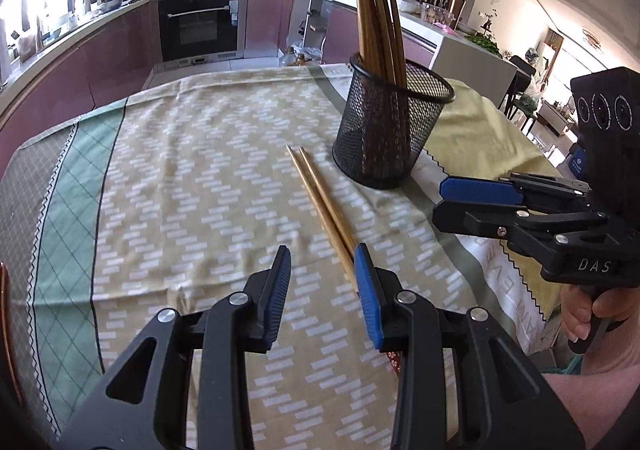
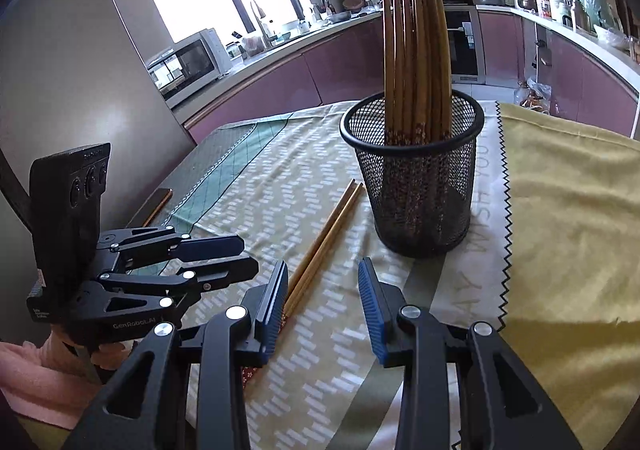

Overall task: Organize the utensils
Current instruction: 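Pull both grippers back from the cup toward the last two chopsticks, then position the left gripper over one chopstick while the right gripper approaches the other, then close the left gripper on a chopstick while the right gripper grasps the other, then lift the left gripper's chopstick upright while the right gripper raises its own, then carry both upright chopsticks over the mesh cup and lower them in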

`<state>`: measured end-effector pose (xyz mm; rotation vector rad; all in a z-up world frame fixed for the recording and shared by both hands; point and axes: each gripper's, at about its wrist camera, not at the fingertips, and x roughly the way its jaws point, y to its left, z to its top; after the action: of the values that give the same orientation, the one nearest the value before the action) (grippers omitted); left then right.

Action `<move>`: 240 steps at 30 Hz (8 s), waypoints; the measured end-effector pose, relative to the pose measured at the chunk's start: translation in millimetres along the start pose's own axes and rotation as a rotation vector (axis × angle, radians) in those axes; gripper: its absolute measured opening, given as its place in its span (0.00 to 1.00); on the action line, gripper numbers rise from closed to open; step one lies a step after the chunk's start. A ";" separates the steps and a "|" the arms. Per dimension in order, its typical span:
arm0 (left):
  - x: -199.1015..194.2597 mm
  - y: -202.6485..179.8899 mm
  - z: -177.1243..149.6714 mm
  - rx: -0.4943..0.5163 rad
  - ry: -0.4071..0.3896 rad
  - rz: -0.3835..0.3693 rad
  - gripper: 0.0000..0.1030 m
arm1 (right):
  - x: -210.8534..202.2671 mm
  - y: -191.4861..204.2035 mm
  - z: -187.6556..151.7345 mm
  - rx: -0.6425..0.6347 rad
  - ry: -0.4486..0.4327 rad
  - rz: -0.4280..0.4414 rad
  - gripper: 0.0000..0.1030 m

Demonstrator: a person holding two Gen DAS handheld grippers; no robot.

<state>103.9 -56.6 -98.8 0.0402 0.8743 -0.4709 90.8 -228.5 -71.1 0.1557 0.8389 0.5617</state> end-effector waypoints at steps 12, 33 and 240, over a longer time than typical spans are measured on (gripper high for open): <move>16.3 -15.5 -9.5 0.008 0.046 0.002 0.35 | 9.3 -3.2 -13.5 0.034 0.035 0.002 0.34; 16.9 -6.7 -17.3 -0.018 0.050 0.055 0.38 | 27.1 2.7 -16.0 0.028 0.066 -0.008 0.35; -79.5 -33.5 63.0 0.026 -0.255 -0.079 0.07 | -70.4 5.3 42.6 -0.072 -0.260 -0.085 0.06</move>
<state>92.5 -70.5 6.4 -0.0304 0.6214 -0.5477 82.7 -257.6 5.6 0.1236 0.5697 0.4787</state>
